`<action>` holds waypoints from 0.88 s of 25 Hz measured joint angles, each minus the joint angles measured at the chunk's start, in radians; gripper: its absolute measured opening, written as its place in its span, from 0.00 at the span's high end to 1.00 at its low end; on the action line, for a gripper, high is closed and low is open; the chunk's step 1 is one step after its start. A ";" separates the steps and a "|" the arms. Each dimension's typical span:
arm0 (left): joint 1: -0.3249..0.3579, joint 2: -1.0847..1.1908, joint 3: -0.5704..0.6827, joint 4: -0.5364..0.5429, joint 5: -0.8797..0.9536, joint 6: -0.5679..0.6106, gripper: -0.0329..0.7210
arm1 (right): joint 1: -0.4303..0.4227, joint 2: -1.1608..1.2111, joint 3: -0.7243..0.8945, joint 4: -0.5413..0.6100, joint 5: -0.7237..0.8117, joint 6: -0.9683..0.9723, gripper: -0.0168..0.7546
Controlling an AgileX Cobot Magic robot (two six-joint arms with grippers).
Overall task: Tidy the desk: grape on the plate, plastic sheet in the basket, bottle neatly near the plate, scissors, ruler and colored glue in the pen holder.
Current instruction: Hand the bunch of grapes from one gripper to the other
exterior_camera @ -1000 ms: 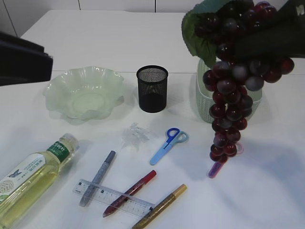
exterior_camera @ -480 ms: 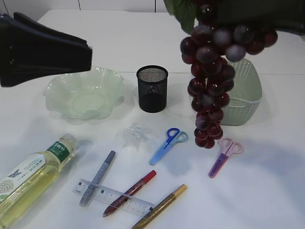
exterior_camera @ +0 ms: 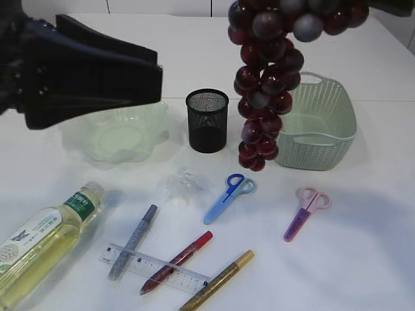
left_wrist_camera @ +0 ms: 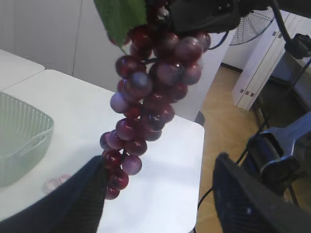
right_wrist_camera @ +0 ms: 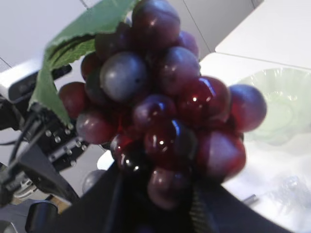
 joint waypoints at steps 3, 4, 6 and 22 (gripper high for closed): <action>-0.050 0.022 0.000 -0.016 -0.040 0.037 0.28 | 0.000 0.000 0.000 0.043 0.000 -0.037 0.66; -0.062 0.032 0.000 -0.026 -0.047 0.053 0.28 | 0.000 0.000 0.000 0.059 0.000 -0.049 0.66; -0.087 0.058 0.000 -0.058 -0.061 0.088 0.28 | 0.000 0.000 0.000 0.084 -0.002 -0.062 0.66; -0.170 0.201 -0.054 -0.210 -0.090 0.254 0.28 | 0.000 0.000 0.000 0.115 0.010 -0.093 0.66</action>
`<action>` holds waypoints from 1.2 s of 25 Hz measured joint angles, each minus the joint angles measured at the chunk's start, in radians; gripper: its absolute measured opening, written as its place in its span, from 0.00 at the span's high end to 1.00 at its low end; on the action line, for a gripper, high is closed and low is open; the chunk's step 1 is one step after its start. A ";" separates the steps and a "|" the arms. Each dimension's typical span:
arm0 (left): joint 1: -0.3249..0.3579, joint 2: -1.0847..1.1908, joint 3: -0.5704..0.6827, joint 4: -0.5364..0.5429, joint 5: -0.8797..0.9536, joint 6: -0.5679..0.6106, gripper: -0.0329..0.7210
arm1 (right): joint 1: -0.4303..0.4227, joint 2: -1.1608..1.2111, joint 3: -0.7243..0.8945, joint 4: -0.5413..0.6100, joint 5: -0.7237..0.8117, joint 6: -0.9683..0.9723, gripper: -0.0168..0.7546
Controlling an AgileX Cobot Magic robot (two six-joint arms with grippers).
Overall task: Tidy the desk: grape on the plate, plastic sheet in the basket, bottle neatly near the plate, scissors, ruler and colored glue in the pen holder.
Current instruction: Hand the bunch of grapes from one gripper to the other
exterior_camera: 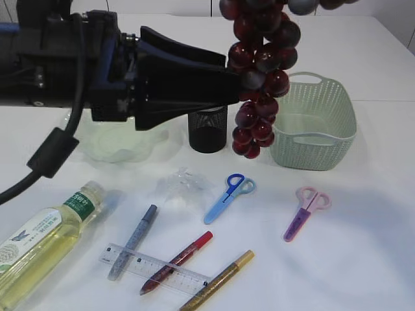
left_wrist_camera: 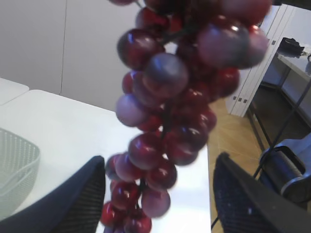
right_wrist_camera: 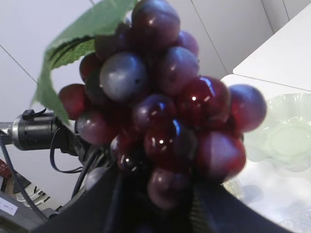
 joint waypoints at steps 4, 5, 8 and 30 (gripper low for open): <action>0.000 0.023 -0.032 0.000 -0.007 0.002 0.27 | 0.000 0.000 0.000 0.001 0.006 -0.011 0.66; 0.000 0.028 -0.039 0.000 -0.003 0.002 0.25 | 0.000 0.000 0.000 0.001 0.006 -0.013 0.66; -0.002 0.053 -0.063 0.000 0.016 0.004 0.18 | 0.000 0.000 0.000 0.001 0.006 -0.017 0.66; -0.127 0.112 -0.161 -0.004 -0.089 0.004 0.36 | 0.000 0.000 0.000 0.001 0.020 -0.019 0.66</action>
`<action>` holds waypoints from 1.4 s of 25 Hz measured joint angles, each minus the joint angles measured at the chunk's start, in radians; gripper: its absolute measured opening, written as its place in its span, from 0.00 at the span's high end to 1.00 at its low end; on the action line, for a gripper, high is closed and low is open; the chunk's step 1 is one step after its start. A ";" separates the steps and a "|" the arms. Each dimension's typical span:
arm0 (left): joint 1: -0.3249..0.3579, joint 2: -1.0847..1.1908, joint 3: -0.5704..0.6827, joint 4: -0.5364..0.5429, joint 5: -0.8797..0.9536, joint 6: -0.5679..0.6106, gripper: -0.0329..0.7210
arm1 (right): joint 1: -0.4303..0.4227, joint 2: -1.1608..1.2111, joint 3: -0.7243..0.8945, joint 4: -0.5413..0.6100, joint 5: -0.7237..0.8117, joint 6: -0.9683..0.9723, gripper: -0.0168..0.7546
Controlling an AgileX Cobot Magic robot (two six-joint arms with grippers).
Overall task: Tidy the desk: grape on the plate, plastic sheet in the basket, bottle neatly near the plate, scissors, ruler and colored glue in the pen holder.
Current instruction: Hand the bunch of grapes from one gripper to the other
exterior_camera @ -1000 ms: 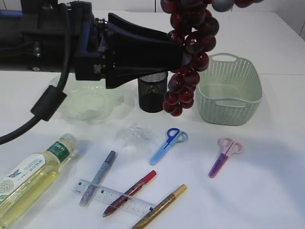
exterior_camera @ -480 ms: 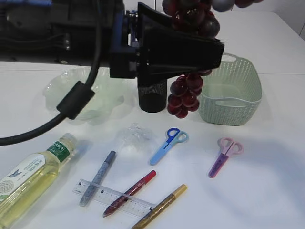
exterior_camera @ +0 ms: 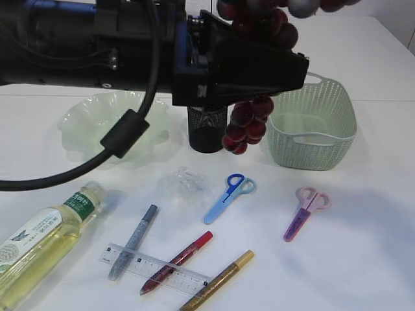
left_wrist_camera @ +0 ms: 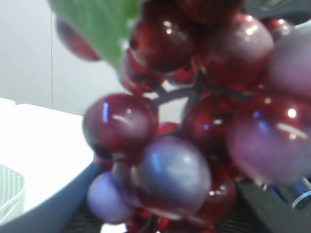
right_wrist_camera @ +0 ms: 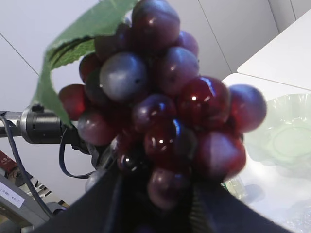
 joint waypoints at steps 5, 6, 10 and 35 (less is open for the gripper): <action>0.000 0.002 0.000 0.000 0.000 0.000 0.63 | 0.000 0.000 0.000 0.002 -0.007 0.000 0.66; 0.000 0.002 0.000 0.000 0.000 0.000 0.66 | 0.000 0.000 0.000 0.004 -0.012 0.000 0.66; 0.000 0.002 0.000 0.000 0.026 0.000 0.74 | 0.000 0.000 0.000 0.006 -0.037 0.000 0.66; 0.000 -0.025 0.000 0.010 0.073 0.000 0.80 | 0.000 -0.004 -0.005 -0.018 -0.062 0.000 0.41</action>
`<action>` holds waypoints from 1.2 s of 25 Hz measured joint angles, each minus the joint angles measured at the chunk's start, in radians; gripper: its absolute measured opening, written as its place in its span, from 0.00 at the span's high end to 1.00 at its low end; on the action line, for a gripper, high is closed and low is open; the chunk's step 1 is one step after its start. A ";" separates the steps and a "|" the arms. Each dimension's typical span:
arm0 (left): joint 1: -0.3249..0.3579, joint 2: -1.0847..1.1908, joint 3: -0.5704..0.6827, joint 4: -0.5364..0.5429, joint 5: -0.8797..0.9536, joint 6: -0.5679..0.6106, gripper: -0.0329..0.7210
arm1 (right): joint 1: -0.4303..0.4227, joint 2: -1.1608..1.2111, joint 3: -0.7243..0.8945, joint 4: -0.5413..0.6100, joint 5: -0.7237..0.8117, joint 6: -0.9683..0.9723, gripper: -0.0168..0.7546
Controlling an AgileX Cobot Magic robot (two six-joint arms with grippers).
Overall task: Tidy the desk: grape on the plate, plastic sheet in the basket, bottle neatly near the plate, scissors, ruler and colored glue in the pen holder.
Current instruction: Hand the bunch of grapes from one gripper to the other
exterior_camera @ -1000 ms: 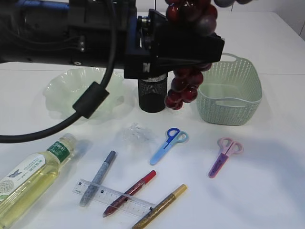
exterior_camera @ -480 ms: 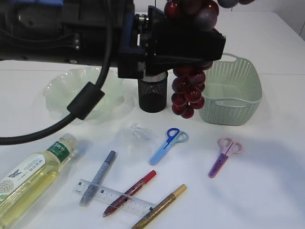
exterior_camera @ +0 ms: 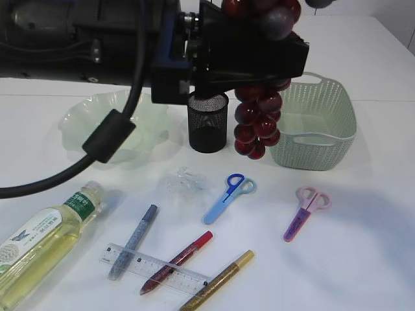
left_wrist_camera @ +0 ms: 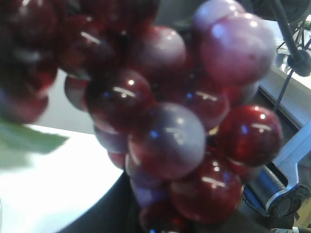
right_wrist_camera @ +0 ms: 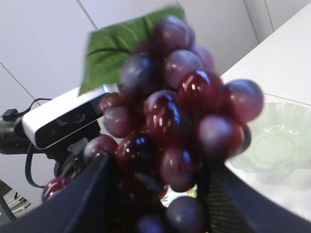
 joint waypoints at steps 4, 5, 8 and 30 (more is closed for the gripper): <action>0.000 -0.002 0.000 0.002 0.004 0.000 0.80 | 0.000 0.000 0.000 -0.002 0.002 0.005 0.29; 0.000 -0.002 0.000 0.002 0.006 0.000 0.80 | 0.000 0.000 0.000 -0.002 0.002 0.010 0.26; 0.000 -0.002 0.000 0.002 0.006 0.000 0.80 | 0.000 0.000 0.000 -0.002 0.003 0.016 0.21; 0.000 -0.010 0.000 0.002 0.023 0.000 0.80 | 0.000 0.000 0.000 0.034 -0.015 0.063 0.18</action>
